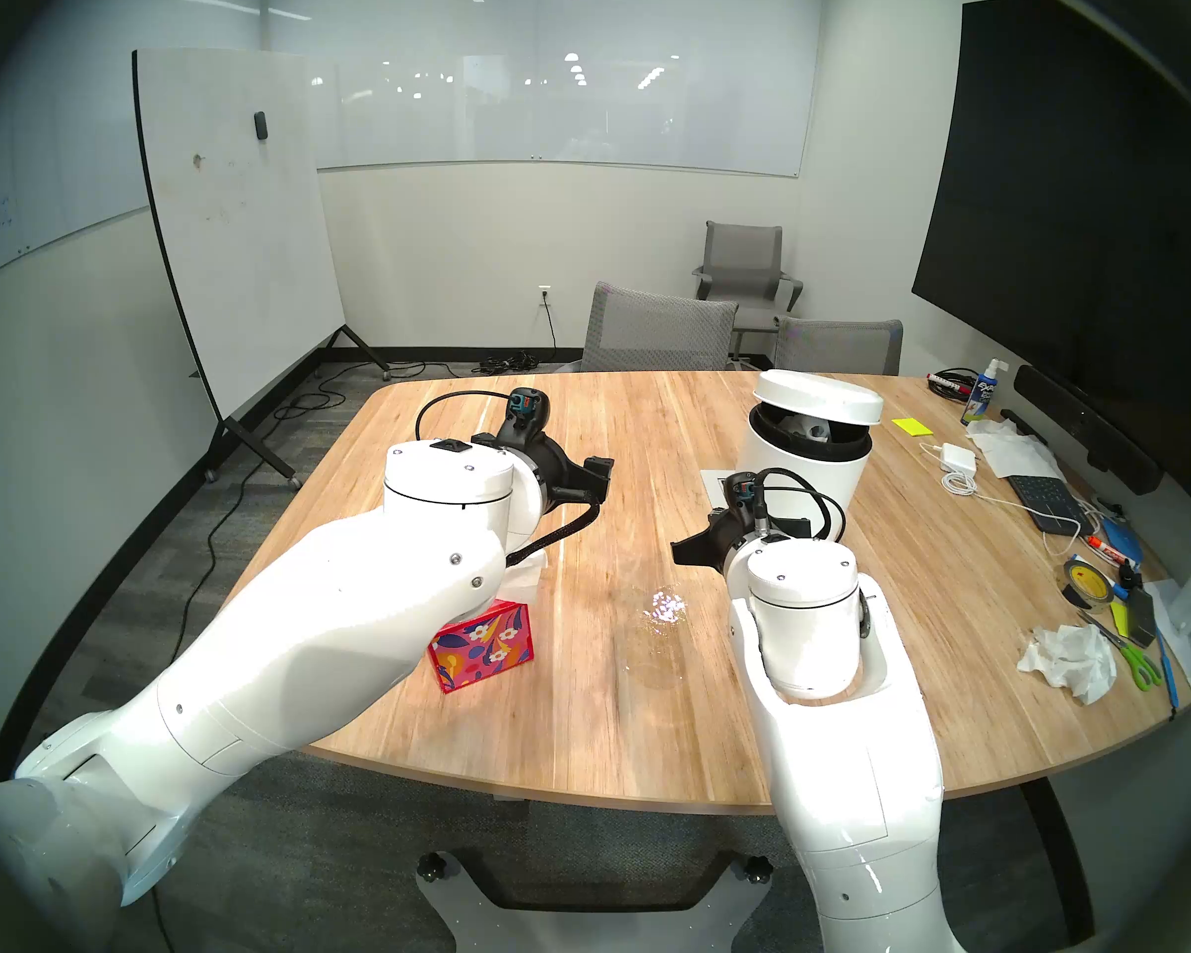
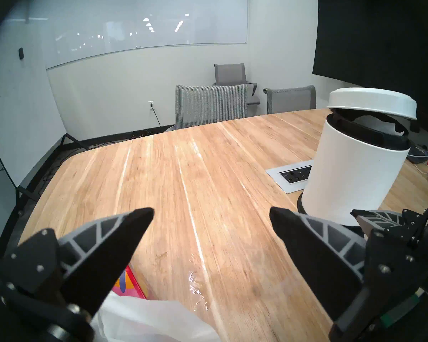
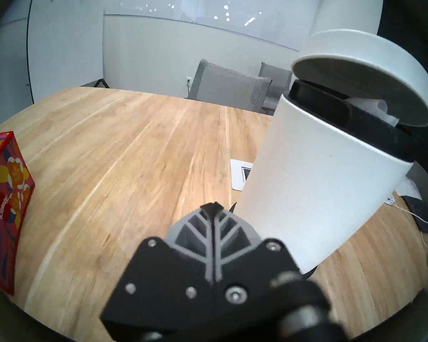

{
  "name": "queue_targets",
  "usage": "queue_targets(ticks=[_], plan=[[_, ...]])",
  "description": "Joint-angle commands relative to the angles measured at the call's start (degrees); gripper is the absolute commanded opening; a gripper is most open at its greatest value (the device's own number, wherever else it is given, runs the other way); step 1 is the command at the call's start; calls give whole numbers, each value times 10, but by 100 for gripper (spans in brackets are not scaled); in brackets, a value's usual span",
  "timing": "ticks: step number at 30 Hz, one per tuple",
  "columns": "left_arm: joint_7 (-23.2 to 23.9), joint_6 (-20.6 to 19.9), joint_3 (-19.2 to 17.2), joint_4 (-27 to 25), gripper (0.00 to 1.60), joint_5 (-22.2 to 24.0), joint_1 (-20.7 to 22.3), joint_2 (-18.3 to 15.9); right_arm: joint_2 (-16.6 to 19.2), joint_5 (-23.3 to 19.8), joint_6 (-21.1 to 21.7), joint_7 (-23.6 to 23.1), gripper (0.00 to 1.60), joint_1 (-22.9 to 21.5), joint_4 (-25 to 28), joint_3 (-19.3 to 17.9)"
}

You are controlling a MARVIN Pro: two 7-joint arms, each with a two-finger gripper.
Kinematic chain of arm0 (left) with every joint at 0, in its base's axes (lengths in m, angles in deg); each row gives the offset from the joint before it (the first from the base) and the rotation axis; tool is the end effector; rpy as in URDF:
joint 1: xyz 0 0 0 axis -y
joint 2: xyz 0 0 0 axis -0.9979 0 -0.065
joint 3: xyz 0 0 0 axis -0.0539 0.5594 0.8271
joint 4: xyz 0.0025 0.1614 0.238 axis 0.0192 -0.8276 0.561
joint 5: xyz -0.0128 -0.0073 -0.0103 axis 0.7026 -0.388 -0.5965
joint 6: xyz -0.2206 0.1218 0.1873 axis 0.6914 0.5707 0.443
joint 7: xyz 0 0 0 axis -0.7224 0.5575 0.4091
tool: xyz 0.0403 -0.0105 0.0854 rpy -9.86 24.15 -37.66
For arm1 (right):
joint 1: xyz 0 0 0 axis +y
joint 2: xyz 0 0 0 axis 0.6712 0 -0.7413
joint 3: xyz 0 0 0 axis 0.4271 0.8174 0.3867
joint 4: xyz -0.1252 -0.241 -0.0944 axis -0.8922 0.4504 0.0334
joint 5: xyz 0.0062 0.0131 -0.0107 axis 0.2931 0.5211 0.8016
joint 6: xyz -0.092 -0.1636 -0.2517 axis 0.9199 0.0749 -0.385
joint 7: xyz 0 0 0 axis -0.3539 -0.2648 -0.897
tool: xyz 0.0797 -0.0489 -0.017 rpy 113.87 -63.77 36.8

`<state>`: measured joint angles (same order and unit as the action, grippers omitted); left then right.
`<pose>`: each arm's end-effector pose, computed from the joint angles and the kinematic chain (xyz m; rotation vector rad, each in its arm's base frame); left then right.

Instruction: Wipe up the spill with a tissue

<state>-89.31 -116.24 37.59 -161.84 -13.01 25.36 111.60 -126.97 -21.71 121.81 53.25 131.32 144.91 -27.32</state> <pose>0.3950 -0.0987 -0.1249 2.4954 -0.3442 1.7144 0.3964 0.0661 -0.2020 2.4769 0.2797 1.6929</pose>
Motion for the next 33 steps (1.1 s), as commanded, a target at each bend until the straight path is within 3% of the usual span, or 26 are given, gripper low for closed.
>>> queue_targets(ticks=[1, 4, 5, 33], plan=[[0, 1, -6, -13, 160, 1, 5, 1, 1, -8, -4, 3, 0, -5, 24, 3], [0, 1, -6, -13, 160, 1, 5, 1, 1, -22, -12, 14, 0, -2, 26, 2], [0, 1, -6, -13, 160, 1, 5, 1, 1, -35, -13, 2, 160, -2, 30, -5], [0, 1, -6, -13, 160, 1, 5, 1, 2, -47, -16, 12, 160, -1, 31, -5]])
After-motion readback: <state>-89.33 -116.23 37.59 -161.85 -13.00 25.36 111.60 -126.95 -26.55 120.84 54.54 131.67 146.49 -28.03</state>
